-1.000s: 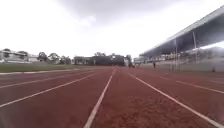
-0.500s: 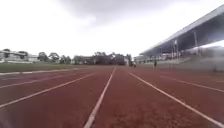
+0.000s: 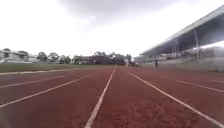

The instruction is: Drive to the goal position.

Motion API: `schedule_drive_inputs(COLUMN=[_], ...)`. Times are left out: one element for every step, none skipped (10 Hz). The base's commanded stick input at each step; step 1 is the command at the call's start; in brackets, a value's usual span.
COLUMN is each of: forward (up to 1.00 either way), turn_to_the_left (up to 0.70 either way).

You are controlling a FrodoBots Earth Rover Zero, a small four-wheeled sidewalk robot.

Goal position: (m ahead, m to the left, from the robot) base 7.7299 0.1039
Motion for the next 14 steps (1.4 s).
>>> schedule_drive_inputs(forward=[0.45,0.45,0.45,0.45,0.45,0.45,0.45,0.45,0.45,0.45,0.45,0.45,0.45,0.45], turn_to_the_left=[0.0,0.0,0.0,0.0,0.0,0.0,0.0,0.0,0.0,0.0,0.0,0.0,0.0,0.0])
